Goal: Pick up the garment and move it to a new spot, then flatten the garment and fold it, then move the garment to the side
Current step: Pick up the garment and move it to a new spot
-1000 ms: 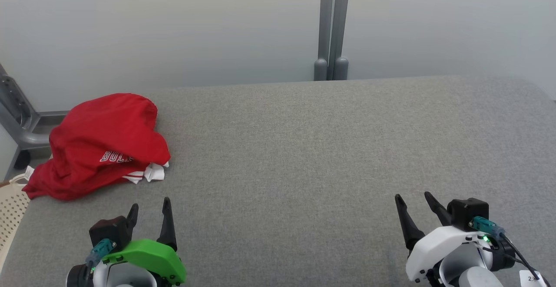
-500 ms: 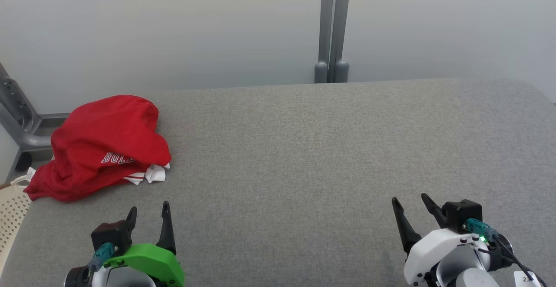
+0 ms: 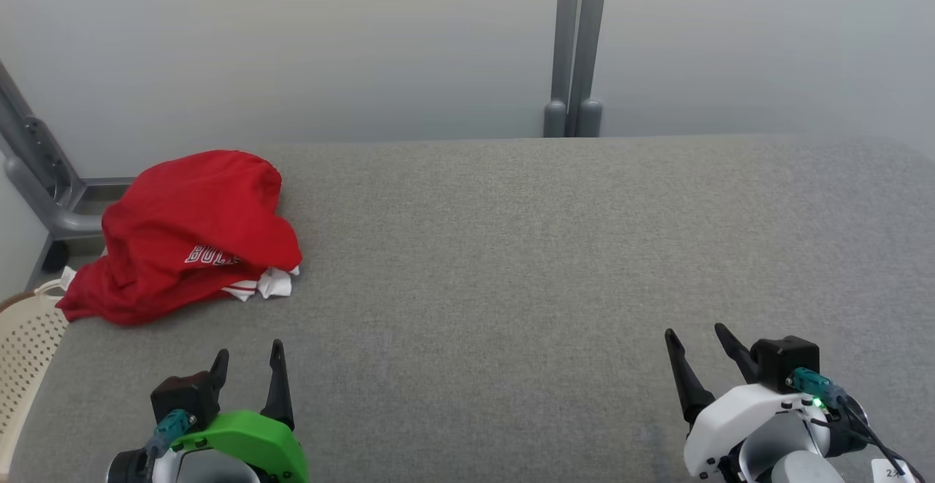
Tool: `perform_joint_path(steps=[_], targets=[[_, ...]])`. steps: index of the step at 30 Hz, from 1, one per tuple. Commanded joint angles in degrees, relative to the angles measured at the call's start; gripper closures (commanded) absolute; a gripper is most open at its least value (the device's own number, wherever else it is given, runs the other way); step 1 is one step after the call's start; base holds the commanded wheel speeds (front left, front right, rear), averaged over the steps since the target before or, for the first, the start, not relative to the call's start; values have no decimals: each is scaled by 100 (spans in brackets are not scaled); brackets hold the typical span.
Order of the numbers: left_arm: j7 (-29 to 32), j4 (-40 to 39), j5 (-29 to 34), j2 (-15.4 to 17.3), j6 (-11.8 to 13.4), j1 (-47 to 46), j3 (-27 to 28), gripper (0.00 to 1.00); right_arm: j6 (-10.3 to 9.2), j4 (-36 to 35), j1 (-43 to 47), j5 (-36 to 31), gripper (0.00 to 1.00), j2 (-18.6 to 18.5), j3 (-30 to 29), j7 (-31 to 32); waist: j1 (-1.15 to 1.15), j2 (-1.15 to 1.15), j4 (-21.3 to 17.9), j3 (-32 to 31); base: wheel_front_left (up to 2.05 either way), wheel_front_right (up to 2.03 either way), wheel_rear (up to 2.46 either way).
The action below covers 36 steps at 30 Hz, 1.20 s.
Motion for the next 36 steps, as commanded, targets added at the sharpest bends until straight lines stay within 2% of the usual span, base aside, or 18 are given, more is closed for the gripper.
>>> perform_joint_path(steps=[1, 21, 31, 36], targets=[[1, -22, 3, 48, 22, -10, 1, 0, 0, -4, 47, 33, 0, -20, -12, -38, 0, 0, 147, 13, 0, 0, 0], [243, -407, -3, 314, 159, 170, -23, 0, 0, 252, -41, 330, 0, -20, 16, -315, 0, 0, 1487, 43, 0, 0, 0], [321, -554, -16, 402, 220, 221, -55, 0, 0, 403, -140, 378, 0, -21, 143, -411, 0, 0, 1714, 54, 0, 0, 0], [379, -548, -44, 433, 211, 219, -79, 0, 0, 431, -147, 404, 0, -21, 203, -430, 0, 0, 1706, 46, 0, 0, 0]])
